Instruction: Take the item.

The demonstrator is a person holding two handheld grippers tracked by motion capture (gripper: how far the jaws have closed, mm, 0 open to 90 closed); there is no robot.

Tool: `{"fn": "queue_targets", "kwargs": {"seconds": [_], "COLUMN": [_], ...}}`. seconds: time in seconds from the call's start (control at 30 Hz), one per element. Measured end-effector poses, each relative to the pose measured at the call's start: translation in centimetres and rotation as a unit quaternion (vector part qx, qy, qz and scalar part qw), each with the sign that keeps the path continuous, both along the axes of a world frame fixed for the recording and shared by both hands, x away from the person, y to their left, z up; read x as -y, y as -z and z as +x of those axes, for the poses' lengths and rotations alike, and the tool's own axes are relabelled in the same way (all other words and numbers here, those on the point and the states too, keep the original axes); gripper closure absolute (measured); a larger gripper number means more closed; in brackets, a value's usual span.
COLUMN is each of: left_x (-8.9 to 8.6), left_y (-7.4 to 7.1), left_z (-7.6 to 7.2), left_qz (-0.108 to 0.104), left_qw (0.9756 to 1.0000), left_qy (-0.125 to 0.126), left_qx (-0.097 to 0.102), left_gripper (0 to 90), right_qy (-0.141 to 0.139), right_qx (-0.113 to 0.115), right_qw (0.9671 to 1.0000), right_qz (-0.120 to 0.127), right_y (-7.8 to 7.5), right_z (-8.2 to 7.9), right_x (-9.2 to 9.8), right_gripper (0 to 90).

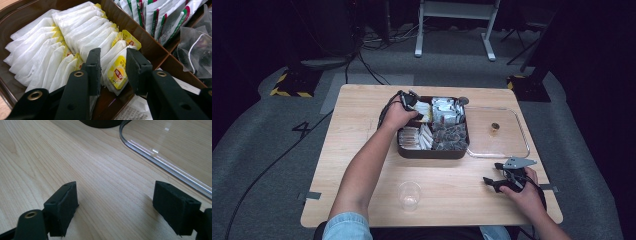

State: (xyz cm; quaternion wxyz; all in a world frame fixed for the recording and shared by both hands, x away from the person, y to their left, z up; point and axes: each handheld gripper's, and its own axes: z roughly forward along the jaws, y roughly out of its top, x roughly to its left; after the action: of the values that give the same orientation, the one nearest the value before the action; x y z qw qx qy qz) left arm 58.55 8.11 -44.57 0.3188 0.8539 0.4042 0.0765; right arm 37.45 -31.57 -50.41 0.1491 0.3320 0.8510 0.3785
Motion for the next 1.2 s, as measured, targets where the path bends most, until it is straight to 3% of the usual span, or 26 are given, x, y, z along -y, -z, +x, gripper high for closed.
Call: {"fn": "queue_targets", "kwargs": {"seconds": [0.1, 0.27, 0.8, 0.97, 1.2], "left_x": [-0.1, 0.3, 0.6, 0.8, 0.6], "left_y": [-0.4, -0.7, 0.8, 0.9, 0.6], "left_z": [-0.1, -0.3, 0.2, 0.1, 0.1], "left_qz": [-0.005, -0.011, 0.006, 0.019, 0.014], "left_qw": [1.0000, 0.9998, 0.9998, 0.9994, 0.9992], "left_qy": [-0.003, 0.014, 0.014, 0.024, 0.032], "left_qx": [0.005, 0.004, -0.016, -0.018, -0.017], "left_gripper": [64.2, 66.1, 66.2, 77.6, 86.7], "right_qy": [0.000, 0.000, 0.000, 0.000, -0.001], "right_qx": [0.000, 0.000, 0.000, 0.000, 0.000], "right_qw": [1.0000, 1.0000, 1.0000, 1.0000, 1.0000], "right_qz": [0.000, 0.000, 0.000, 0.000, 0.000], "right_y": [0.0, 0.0, 0.0, 0.0, 0.0], "right_z": [0.0, 0.0, 0.0, 0.0, 0.0], "right_x": [0.0, 0.0, 0.0, 0.0, 0.0], "right_gripper": [20.2, 20.2, 20.4, 20.4, 20.4]}}
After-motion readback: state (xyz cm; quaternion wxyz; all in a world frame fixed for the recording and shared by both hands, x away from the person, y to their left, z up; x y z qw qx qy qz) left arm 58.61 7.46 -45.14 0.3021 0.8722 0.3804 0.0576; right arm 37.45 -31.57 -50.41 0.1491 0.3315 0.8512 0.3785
